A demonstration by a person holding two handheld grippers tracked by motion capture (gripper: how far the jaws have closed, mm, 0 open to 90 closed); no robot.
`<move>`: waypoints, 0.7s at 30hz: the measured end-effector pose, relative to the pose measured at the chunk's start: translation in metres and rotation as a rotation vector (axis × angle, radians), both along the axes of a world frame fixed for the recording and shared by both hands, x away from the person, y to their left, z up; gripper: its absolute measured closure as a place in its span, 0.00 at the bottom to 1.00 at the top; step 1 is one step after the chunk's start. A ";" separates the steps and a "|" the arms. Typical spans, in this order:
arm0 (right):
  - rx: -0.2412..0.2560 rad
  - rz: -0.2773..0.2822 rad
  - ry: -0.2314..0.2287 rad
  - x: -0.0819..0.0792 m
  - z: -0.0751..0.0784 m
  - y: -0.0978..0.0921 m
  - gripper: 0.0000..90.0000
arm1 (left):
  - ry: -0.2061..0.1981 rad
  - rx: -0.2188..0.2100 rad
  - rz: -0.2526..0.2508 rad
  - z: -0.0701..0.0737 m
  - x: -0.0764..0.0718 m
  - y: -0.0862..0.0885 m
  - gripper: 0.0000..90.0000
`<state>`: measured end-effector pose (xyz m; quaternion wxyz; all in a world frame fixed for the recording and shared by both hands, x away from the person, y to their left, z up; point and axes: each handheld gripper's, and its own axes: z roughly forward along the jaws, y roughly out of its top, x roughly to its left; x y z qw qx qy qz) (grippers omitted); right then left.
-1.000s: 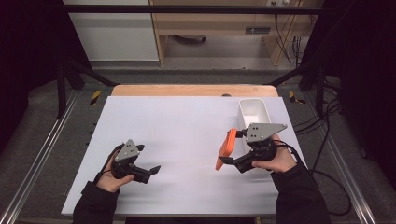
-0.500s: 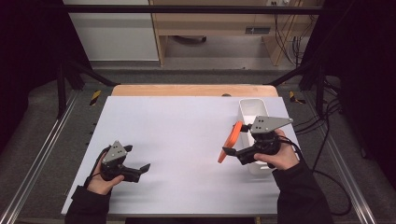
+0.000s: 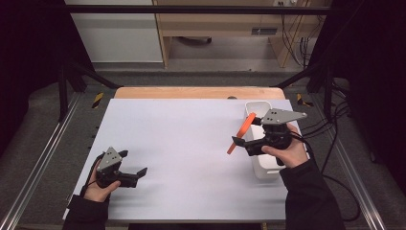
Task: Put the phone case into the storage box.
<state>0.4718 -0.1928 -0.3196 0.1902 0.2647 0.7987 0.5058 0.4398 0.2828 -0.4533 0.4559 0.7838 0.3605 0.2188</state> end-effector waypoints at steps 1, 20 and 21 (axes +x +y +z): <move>-0.002 -0.005 0.000 0.001 0.001 0.000 0.18 | 0.005 -0.005 0.001 -0.001 0.000 0.001 0.00; -0.009 -0.169 -0.019 0.016 0.029 -0.003 0.18 | 0.001 -0.023 0.022 -0.006 0.002 0.003 0.00; -0.005 -0.186 -0.020 0.017 0.030 -0.003 0.18 | -0.001 -0.022 0.022 -0.006 0.002 0.003 0.00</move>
